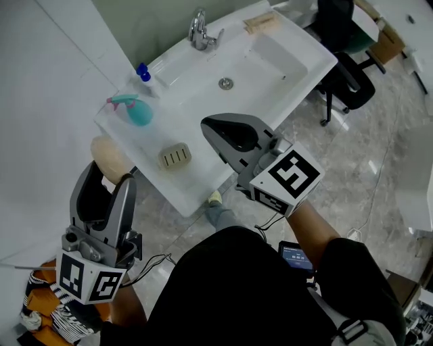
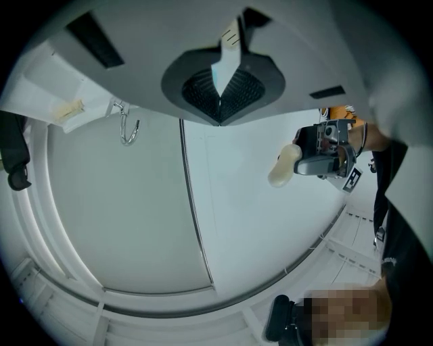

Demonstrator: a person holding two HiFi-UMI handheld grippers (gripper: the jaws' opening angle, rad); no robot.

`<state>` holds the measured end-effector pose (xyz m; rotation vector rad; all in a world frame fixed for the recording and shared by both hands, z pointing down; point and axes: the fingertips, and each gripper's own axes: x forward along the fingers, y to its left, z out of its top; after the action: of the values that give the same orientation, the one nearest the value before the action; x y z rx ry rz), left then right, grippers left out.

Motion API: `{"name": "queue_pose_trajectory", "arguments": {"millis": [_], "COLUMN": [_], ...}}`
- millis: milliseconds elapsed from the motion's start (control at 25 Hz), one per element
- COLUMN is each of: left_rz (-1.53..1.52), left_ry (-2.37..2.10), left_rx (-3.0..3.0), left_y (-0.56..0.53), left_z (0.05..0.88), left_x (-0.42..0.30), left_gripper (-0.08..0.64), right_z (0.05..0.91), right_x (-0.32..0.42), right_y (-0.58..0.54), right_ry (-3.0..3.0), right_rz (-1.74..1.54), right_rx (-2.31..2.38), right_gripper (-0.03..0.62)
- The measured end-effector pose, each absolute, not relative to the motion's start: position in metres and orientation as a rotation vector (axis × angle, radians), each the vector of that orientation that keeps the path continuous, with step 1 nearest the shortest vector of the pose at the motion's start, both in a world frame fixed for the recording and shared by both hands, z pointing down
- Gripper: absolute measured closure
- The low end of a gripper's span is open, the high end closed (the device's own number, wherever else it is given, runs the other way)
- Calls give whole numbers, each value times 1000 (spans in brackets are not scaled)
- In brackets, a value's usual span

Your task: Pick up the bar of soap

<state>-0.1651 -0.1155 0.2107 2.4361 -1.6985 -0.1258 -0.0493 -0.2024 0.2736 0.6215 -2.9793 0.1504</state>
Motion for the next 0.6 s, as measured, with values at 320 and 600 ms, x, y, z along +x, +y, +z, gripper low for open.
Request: {"name": "queue_pose_trajectory", "arguments": {"millis": [320,600], "left_rz": [-138,-157], "left_ry": [-1685,-1685], "left_rx": [2449,2489], "left_y": [-44,37], "left_z": [213,209], "left_x": [-154,-135], "left_gripper": [296,296], "right_z": [254,242], "right_x": [-38,-20], "right_y": [-129,-44], "right_ry": [-2995,-3014], "right_rz": [78,7], "right_rx": [643,652], "right_gripper": [584,584]}}
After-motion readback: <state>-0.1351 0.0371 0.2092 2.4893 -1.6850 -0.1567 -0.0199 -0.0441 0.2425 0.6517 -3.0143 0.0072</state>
